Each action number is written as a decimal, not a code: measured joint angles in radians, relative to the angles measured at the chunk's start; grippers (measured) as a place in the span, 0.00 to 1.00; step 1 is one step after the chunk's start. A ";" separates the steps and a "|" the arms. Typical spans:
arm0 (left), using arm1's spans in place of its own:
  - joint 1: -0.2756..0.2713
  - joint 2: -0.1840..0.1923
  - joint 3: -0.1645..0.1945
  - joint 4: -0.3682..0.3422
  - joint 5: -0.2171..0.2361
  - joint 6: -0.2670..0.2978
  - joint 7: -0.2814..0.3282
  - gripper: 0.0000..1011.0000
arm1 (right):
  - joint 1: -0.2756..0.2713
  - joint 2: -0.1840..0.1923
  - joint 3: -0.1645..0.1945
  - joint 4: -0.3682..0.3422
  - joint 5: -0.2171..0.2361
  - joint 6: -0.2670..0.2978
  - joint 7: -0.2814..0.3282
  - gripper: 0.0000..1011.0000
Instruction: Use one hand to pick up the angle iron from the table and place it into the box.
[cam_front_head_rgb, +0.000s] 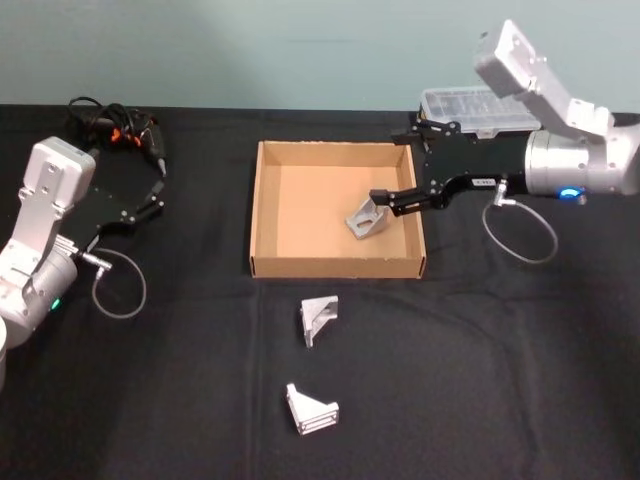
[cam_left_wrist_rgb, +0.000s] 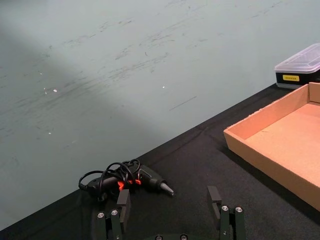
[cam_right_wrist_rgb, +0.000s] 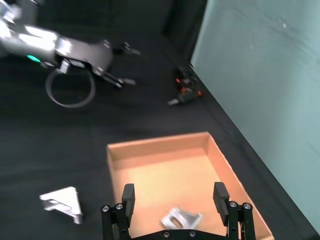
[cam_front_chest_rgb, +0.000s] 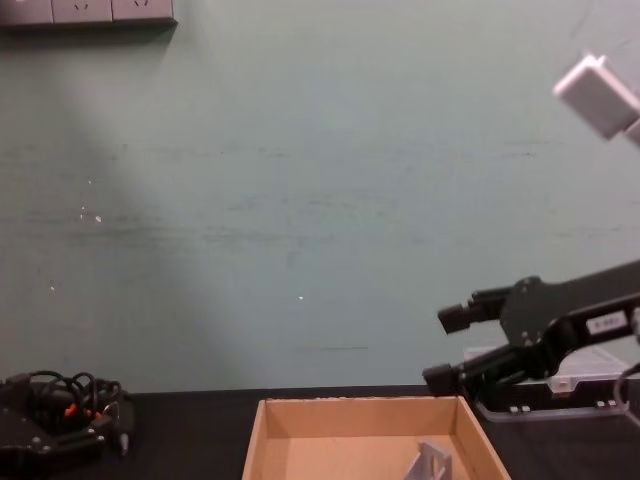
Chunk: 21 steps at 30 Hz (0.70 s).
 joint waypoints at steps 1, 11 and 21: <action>0.000 0.000 0.000 0.000 0.000 0.000 0.000 0.99 | -0.002 0.006 0.002 -0.012 0.008 0.002 0.005 0.99; 0.000 0.000 0.000 0.000 0.000 0.000 0.000 0.99 | -0.027 0.087 0.009 -0.158 0.081 0.027 0.058 0.99; 0.000 0.000 0.000 0.000 0.000 0.000 0.000 0.99 | -0.056 0.149 -0.018 -0.248 0.119 0.050 0.090 0.99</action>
